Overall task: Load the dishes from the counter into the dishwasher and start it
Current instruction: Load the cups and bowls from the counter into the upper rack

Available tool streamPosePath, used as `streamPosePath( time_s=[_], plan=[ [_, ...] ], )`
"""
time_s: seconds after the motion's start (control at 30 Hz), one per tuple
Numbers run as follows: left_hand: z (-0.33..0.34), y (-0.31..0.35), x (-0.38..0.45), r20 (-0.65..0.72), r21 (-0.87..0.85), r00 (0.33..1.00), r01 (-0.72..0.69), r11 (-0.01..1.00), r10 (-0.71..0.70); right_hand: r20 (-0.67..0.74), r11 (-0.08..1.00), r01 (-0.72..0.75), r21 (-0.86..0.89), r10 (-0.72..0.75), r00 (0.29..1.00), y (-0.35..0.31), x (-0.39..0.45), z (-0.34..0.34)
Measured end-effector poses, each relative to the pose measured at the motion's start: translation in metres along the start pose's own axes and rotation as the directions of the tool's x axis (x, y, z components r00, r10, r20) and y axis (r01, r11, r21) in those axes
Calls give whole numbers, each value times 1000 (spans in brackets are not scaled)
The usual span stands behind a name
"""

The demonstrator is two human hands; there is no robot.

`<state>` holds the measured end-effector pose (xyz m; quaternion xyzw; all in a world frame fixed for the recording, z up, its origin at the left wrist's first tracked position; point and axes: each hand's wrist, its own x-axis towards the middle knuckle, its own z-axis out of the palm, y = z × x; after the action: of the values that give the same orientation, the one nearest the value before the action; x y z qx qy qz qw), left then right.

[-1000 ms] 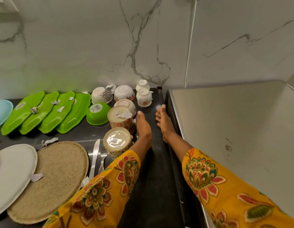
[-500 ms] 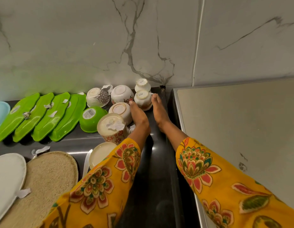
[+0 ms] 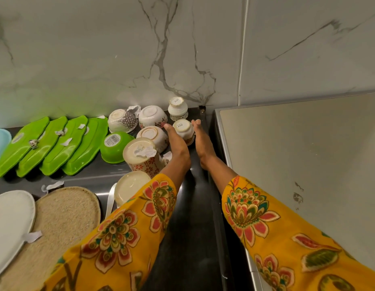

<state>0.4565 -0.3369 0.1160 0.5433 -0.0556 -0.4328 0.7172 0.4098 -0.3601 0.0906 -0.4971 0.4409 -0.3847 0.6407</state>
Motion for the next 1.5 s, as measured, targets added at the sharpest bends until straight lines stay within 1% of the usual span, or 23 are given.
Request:
streamPosePath(
  time_s=[0.13,0.3,0.47,0.6,0.73,0.83,0.9,1.0,1.1,1.2,1.3,1.5],
  plan=[
    [-15,-5,-37,74,104,995,52,993,-60,-77,999,-10,-30,8,997,8,-28,-3],
    [-49,-9,-86,115,146,984,116,983,-133,-151,998,-20,-57,12,989,18,-80,-6],
    [-90,-13,-137,210,166,963,135,977,-169,-241,995,-42,-95,18,970,29,-145,-4],
    [-128,-19,-176,275,194,939,155,969,-206,-304,995,-45,-90,15,953,39,-201,-1],
    [-166,-29,-218,283,187,920,225,956,-272,-353,995,-32,-97,-4,936,51,-259,1],
    [-188,-36,-244,265,235,914,246,940,-306,-387,990,-36,-137,-20,922,58,-303,0],
    [-196,-38,-267,279,250,902,263,932,-329,-411,985,-44,-169,-30,911,62,-330,-5],
    [-205,-46,-300,311,268,904,211,940,-292,-459,981,-62,-186,-31,888,63,-366,-13],
    [-209,-58,-324,329,271,897,210,939,-296,-493,972,-82,-219,-37,869,68,-396,-25],
    [-210,-68,-351,360,308,872,224,924,-331,-514,984,-45,-175,-52,856,74,-423,-40],
    [-211,-82,-377,368,310,857,253,916,-361,-556,987,-42,-158,-53,829,82,-446,-61],
    [-204,-135,-421,347,378,862,231,897,-368,-628,998,-63,19,61,776,102,-491,-110]
  ],
)
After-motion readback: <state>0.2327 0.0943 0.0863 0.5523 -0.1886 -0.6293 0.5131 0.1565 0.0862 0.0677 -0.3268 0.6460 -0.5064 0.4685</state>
